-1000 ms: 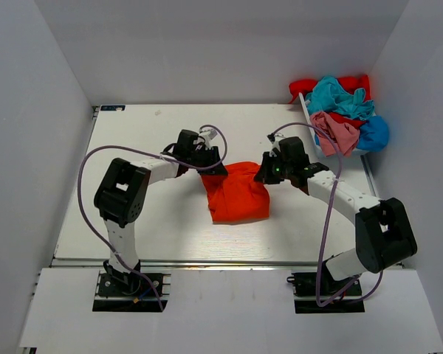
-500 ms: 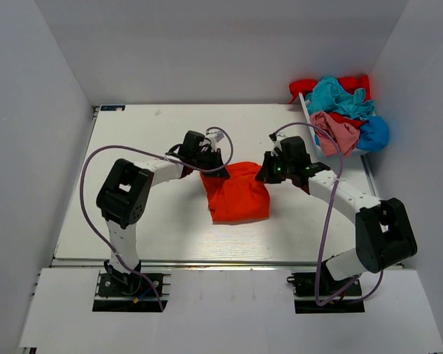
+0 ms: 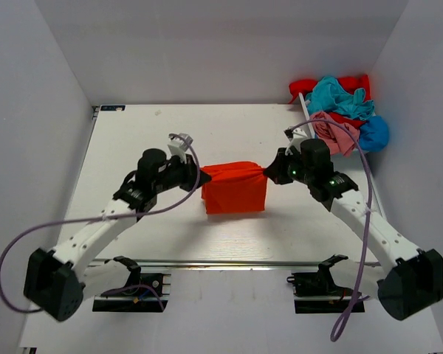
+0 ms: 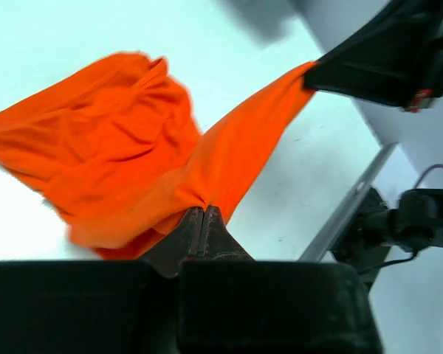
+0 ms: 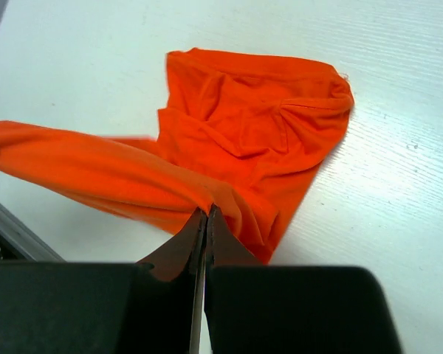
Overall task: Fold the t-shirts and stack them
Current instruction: Smooth out wrinkles on the folded tshirt
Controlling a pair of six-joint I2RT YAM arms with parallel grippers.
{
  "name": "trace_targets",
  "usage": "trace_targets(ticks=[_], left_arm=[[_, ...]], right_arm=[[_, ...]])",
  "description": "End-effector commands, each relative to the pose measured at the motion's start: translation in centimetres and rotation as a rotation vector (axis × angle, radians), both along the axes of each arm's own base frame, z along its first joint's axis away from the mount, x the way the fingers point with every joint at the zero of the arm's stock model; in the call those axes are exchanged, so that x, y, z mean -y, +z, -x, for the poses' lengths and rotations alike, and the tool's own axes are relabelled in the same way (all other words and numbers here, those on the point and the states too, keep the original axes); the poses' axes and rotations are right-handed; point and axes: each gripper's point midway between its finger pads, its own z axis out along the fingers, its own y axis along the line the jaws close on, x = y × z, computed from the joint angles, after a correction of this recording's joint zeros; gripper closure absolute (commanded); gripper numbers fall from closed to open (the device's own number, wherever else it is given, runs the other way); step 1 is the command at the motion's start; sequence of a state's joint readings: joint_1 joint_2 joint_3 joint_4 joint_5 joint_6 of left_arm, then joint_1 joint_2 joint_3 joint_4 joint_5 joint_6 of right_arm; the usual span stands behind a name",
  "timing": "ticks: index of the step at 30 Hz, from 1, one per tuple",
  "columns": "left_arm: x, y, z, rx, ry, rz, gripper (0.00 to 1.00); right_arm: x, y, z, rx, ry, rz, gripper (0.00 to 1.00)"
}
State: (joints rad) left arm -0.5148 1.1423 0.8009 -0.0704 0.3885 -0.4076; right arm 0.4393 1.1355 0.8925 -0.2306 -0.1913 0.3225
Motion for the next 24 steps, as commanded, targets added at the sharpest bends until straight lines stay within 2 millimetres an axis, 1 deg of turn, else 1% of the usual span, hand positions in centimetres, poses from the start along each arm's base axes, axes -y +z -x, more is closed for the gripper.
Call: trace_targets(ticks=[1,2,3,4,6,7,8,9,10,11,12,13,14,15,16,17,18,19,20,21,22,23,24], left_arm=[[-1.6,0.8,1.4,0.024,0.053,0.017,1.0],[-2.0,1.3,1.2,0.043,0.077,0.018,1.0],[-2.3,0.9,1.4,0.036,0.086,0.01,1.0],[-2.3,0.9,1.4,0.036,0.086,0.01,1.0],[-2.2,-0.2,1.0,0.012,0.096,-0.009,1.0],[-2.0,0.3,0.6,0.016,0.096,-0.007,1.0],[-1.9,-0.5,-0.2,-0.004,0.113,-0.027,1.0],[-1.9,-0.1,-0.8,0.003,0.123,-0.038,1.0],[-2.0,-0.2,-1.5,0.004,0.145,-0.048,1.0],[-1.9,-0.3,-2.0,0.0,0.158,-0.057,1.0],[-1.6,-0.5,-2.6,-0.01,0.158,-0.064,1.0],[-2.0,-0.6,-3.5,-0.003,0.186,-0.082,1.0],[-2.1,-0.9,-4.6,-0.01,0.206,-0.09,1.0],[-2.1,-1.3,-5.0,-0.018,0.214,-0.1,1.0],[-2.1,-1.6,-5.5,-0.028,0.235,-0.104,1.0],[-2.5,-2.3,-5.8,-0.054,0.257,-0.135,1.0],[-2.6,-1.7,-6.5,-0.048,0.28,-0.143,1.0],[-2.7,-2.4,-7.0,-0.064,0.298,-0.166,1.0],[-2.9,-2.4,-7.1,-0.062,0.306,-0.169,1.0],[-2.6,-2.1,-7.6,-0.051,0.307,-0.161,1.0],[-2.6,-1.9,-7.8,-0.041,0.316,-0.158,1.0],[-2.5,-2.0,-8.1,-0.043,0.316,-0.159,1.0],[-2.8,-2.5,-8.6,-0.042,0.341,-0.173,1.0]], right_arm=[[1.3,-0.1,0.7,0.028,-0.014,0.042,1.0],[1.3,0.0,0.7,0.037,-0.011,0.041,1.0],[0.9,0.3,0.8,0.043,0.007,0.026,1.0],[0.8,0.2,0.9,0.041,0.011,0.021,1.0],[0.3,0.7,0.2,0.066,0.023,0.004,1.0],[0.2,1.0,-0.2,0.077,0.019,0.0,1.0],[0.2,0.7,-0.5,0.069,0.014,0.007,1.0],[0.2,0.8,-0.9,0.076,0.001,0.013,1.0],[0.2,1.1,-1.6,0.081,-0.012,0.017,1.0],[0.3,0.4,-2.2,0.065,-0.028,0.037,1.0],[0.2,1.0,-2.6,0.079,-0.036,0.034,1.0],[0.4,1.4,-3.2,0.094,-0.058,0.041,1.0],[0.7,1.5,-4.2,0.096,-0.096,0.048,1.0],[0.6,1.0,-4.3,0.083,-0.096,0.053,1.0],[1.1,1.2,-5.0,0.091,-0.132,0.065,1.0],[0.8,0.7,-5.5,0.076,-0.136,0.075,1.0],[0.8,0.6,-5.7,0.072,-0.139,0.078,1.0],[0.8,0.8,-6.4,0.077,-0.154,0.085,1.0],[0.7,0.7,-6.7,0.076,-0.157,0.087,1.0],[0.6,0.2,-6.9,0.064,-0.156,0.093,1.0],[0.8,0.7,-7.9,0.079,-0.186,0.099,1.0],[0.8,0.7,-8.1,0.082,-0.188,0.101,1.0],[0.7,0.1,-8.5,0.07,-0.187,0.109,1.0]])
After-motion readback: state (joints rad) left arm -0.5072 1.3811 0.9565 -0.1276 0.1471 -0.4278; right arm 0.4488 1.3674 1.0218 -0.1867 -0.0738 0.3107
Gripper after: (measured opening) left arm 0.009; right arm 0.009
